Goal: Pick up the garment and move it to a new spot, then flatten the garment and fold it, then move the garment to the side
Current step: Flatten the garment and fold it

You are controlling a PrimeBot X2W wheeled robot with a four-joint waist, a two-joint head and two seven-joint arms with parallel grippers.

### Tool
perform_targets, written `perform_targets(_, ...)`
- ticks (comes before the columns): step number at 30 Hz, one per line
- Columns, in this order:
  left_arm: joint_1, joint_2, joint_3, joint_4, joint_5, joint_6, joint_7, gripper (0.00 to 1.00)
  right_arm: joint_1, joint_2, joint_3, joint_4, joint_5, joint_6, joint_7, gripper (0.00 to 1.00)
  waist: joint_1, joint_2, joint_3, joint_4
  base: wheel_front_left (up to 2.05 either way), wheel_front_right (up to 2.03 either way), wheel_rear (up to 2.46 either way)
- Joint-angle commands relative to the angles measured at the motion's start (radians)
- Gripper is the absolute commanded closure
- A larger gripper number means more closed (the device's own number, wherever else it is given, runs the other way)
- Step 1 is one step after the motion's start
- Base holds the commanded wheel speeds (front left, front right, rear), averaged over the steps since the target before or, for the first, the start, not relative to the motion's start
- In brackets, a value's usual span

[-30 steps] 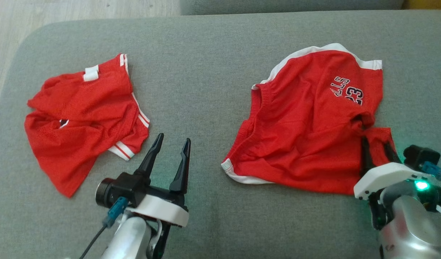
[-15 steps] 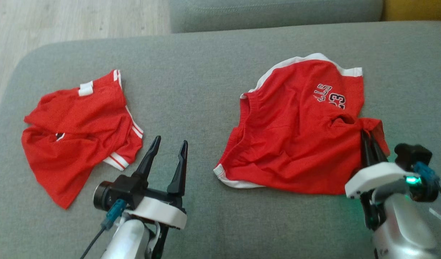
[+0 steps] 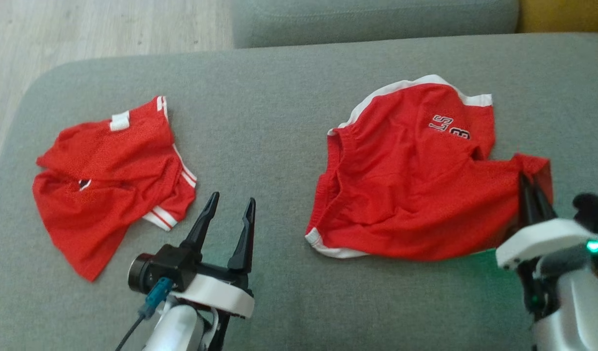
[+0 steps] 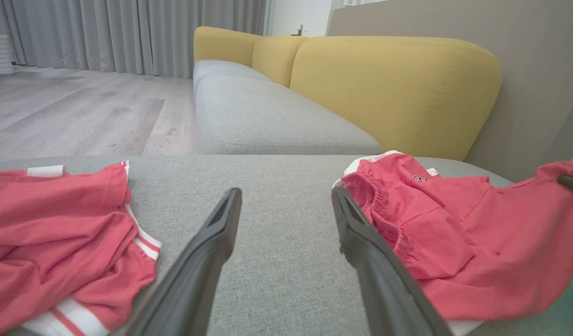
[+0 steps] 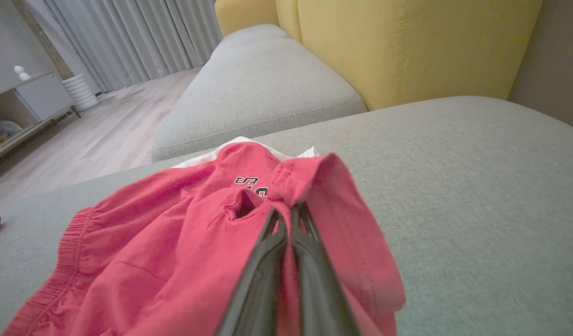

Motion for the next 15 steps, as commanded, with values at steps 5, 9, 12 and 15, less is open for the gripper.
perform_targets(5,-0.049,0.001,0.012,-0.032,-0.002,-0.004,-0.010,0.00,-0.137,-0.006,-0.044,-0.015,-0.024,-0.001,0.100,1.00,0.0001,0.0000,0.041,0.036,0.00,0.00,0.00)
perform_targets(9,-0.069,0.001,-0.003,-0.028,-0.006,-0.008,-0.010,0.00,-0.241,-0.006,-0.116,0.087,-0.081,-0.001,0.182,1.00,0.0001,0.0000,0.069,0.071,0.00,0.00,0.00)
perform_targets(12,-0.083,0.001,-0.014,-0.027,-0.011,-0.009,-0.010,0.00,-0.320,-0.006,-0.176,0.184,-0.163,-0.001,0.221,1.00,0.0001,0.0000,0.085,0.098,0.00,0.00,0.00)
perform_targets(15,-0.094,0.001,-0.023,-0.026,-0.015,-0.012,-0.010,0.00,-0.422,-0.006,-0.217,0.304,-0.234,-0.001,0.198,0.00,0.0001,0.0000,0.095,0.122,0.00,0.00,0.00)
